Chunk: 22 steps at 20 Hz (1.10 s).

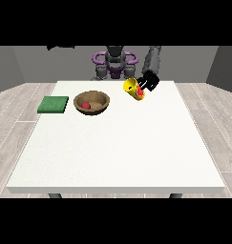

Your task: Pick the cup and pour the ball into the bowl, then pick the bowl and place it on the pad

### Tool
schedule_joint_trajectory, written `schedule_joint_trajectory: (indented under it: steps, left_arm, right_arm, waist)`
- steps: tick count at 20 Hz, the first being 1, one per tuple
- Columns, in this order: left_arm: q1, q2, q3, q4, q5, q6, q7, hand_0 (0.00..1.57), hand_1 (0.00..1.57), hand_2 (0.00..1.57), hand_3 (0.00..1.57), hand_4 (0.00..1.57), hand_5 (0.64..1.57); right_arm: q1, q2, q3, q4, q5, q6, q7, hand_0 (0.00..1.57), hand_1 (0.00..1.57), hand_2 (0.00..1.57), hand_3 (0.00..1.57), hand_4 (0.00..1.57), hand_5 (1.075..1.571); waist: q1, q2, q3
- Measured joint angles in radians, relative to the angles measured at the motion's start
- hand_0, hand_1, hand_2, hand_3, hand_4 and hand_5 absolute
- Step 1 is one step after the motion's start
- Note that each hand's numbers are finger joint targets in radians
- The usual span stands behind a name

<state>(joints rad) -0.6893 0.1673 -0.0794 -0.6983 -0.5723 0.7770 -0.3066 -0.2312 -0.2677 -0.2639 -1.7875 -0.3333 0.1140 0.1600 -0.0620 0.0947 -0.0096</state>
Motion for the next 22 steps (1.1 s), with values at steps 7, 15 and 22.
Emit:
schedule_joint_trajectory:
  steps: [7,15,22]
  left_arm:
    - [0.015,-0.125,0.178,-0.179,0.432,-0.314,-0.159,0.41,0.41,0.0,0.0,0.26,1.569]
    - [-0.001,0.025,0.361,-0.188,0.752,-0.768,-0.298,0.0,0.0,0.0,0.0,0.0,1.547]
    - [-0.087,0.247,0.435,-0.144,0.837,-0.965,-0.209,0.0,0.0,0.0,0.0,0.0,1.518]
  right_arm:
    - [0.009,0.029,0.003,-0.02,0.005,-0.032,0.0,0.0,0.0,0.0,0.0,0.53,1.564]
    - [-0.017,0.073,0.058,-0.11,0.085,-0.118,0.008,0.0,0.0,0.0,0.0,0.49,1.568]
    - [-0.052,0.098,0.07,-0.019,0.113,-0.142,-0.025,0.0,0.0,0.0,0.0,0.46,1.567]
  waist:
    - [0.07,0.047,-0.0084]
    - [0.123,0.179,0.0036]
    - [0.122,0.232,0.0083]
